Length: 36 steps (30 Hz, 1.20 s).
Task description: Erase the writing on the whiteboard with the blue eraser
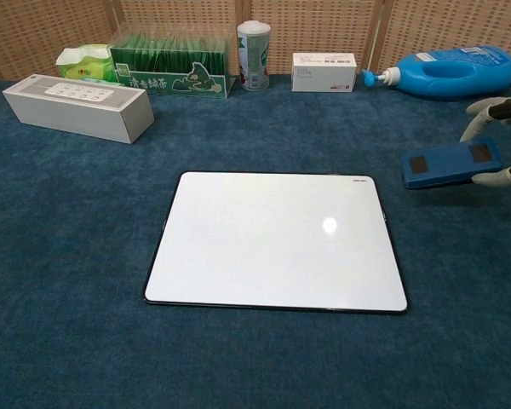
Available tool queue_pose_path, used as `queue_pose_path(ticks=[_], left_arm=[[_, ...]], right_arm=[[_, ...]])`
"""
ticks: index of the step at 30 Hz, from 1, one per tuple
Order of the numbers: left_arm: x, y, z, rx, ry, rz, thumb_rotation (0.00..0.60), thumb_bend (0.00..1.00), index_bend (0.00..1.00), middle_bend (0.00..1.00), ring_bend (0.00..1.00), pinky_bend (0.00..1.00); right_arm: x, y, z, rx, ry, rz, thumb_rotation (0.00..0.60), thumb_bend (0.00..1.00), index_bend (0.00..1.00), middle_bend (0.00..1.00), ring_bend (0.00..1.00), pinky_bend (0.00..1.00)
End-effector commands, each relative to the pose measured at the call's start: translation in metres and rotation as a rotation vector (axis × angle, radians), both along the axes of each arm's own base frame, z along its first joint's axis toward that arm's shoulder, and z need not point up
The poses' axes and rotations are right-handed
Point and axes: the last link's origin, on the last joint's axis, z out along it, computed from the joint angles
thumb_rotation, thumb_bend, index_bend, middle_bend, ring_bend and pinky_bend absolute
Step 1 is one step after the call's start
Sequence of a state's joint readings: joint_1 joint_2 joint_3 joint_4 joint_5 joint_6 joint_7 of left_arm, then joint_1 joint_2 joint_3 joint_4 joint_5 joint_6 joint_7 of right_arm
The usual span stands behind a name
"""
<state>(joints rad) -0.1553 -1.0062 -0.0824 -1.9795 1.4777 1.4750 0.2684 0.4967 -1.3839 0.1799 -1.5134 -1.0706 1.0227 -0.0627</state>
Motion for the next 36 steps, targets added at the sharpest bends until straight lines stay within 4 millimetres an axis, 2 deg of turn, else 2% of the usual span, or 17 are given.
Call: queue_pose_path(ticks=[1, 7, 10, 21, 23, 27, 33, 36], left_arm=[[0.0, 0.0, 0.0, 0.0, 0.0, 0.0, 0.6, 0.44, 0.32, 0.18, 0.15, 0.0], [-0.004, 0.0, 0.0, -0.001, 0.0, 0.017, 0.6, 0.44, 0.32, 0.18, 0.15, 0.0], [-0.005, 0.001, -0.002, -0.008, -0.002, 0.021, 0.6, 0.44, 0.32, 0.18, 0.15, 0.0], [-0.008, 0.005, -0.007, -0.022, -0.012, 0.044, 0.6, 0.44, 0.3, 0.17, 0.15, 0.0], [-0.01, 0.004, -0.007, -0.027, -0.015, 0.055, 0.6, 0.44, 0.3, 0.17, 0.15, 0.0], [-0.016, 0.001, -0.008, -0.038, -0.041, 0.081, 0.6, 0.44, 0.28, 0.17, 0.14, 0.0], [-0.031, -0.007, -0.007, -0.029, -0.027, 0.13, 0.6, 0.44, 0.26, 0.18, 0.15, 0.0], [-0.039, -0.014, -0.011, -0.031, -0.038, 0.16, 0.6, 0.44, 0.26, 0.18, 0.15, 0.0]], right_arm=[[-0.002, 0.0, 0.001, 0.005, 0.014, -0.002, 0.6, 0.27, 0.53, 0.02, 0.0, 0.0], [-0.011, 0.001, 0.007, 0.002, 0.038, -0.011, 0.6, 0.28, 0.09, 0.0, 0.0, 0.0], [-0.011, 0.0, 0.011, -0.005, 0.032, -0.01, 0.6, 0.28, 0.0, 0.0, 0.0, 0.0], [-0.011, -0.002, 0.031, -0.067, 0.02, 0.003, 0.6, 0.28, 0.0, 0.0, 0.0, 0.0], [-0.012, -0.002, 0.038, -0.101, 0.014, 0.007, 0.6, 0.29, 0.02, 0.0, 0.0, 0.0], [-0.015, 0.004, 0.055, -0.182, 0.047, 0.037, 0.6, 0.29, 0.12, 0.0, 0.0, 0.0], [-0.026, 0.025, 0.082, -0.291, 0.209, 0.083, 0.6, 0.3, 0.21, 0.03, 0.0, 0.0], [-0.04, 0.05, 0.099, -0.348, 0.325, 0.069, 0.6, 0.3, 0.24, 0.05, 0.0, 0.0]])
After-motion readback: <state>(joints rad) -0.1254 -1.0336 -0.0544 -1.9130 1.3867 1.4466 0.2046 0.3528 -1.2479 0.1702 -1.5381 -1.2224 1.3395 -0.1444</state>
